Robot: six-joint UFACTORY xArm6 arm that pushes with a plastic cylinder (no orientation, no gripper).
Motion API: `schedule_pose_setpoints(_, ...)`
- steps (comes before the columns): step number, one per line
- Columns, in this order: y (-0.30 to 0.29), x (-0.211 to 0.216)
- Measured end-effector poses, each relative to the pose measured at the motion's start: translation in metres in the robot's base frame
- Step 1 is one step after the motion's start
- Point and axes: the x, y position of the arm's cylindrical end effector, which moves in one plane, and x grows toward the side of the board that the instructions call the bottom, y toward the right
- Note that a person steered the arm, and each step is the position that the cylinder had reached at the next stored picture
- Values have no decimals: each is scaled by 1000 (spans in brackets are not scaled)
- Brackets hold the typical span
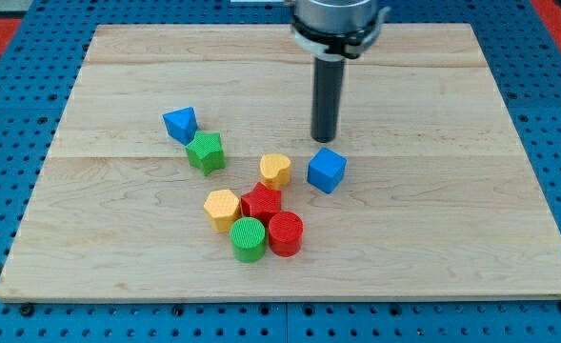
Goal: Move the blue cube to the bottom right side of the yellow heart
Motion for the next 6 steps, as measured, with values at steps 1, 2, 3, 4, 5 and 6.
schedule_pose_setpoints(1, 10, 35)
schedule_pose_setpoints(2, -27, 39)
schedule_pose_setpoints(3, -21, -11)
schedule_pose_setpoints(4, -97, -77)
schedule_pose_setpoints(5, -193, -87)
schedule_pose_setpoints(6, -191, -27)
